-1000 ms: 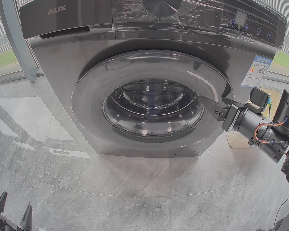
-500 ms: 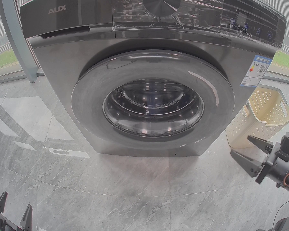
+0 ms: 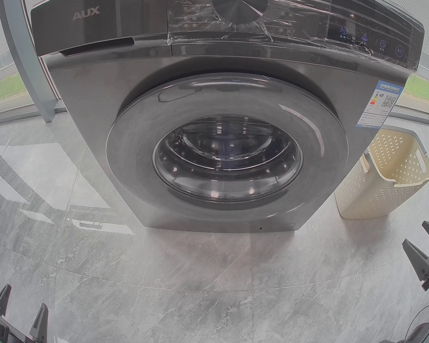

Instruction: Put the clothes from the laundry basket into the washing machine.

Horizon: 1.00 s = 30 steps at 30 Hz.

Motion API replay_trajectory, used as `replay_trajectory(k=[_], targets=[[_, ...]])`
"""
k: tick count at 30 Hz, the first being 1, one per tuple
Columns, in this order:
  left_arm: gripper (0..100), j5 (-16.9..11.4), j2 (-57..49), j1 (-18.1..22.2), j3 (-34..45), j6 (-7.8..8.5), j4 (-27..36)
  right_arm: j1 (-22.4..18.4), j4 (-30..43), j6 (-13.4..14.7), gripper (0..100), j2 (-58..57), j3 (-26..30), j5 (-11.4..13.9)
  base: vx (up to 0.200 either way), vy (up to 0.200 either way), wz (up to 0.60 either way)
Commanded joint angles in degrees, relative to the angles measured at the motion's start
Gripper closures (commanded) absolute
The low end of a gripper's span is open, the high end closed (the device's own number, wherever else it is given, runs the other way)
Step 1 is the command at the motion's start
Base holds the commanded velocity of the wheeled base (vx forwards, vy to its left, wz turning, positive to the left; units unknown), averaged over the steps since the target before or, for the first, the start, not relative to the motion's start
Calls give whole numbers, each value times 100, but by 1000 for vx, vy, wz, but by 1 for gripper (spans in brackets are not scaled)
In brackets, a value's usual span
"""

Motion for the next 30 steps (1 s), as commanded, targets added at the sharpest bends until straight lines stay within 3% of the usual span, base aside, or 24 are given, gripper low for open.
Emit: replay_trajectory(k=[1, 10, 20, 30], targets=[[0, -6, -75, 4, 92, 0, 1, -667, 573, -91, 0, -1242, 0, 55, 0, 0, 0], [0, -6, -66, -5, 92, 0, 1, -1142, 1065, -109, 0, -1813, 184, 47, 0, 0, 0], [0, -6, -66, -5, 92, 0, 1, -1555, 2084, -144, 0, -2841, 263, 82, 0, 0, 0], [0, -6, -66, -5, 92, 0, 1, -1862, 2963, -126, 0, -3729, 518, 275, 0, 0, 0]])
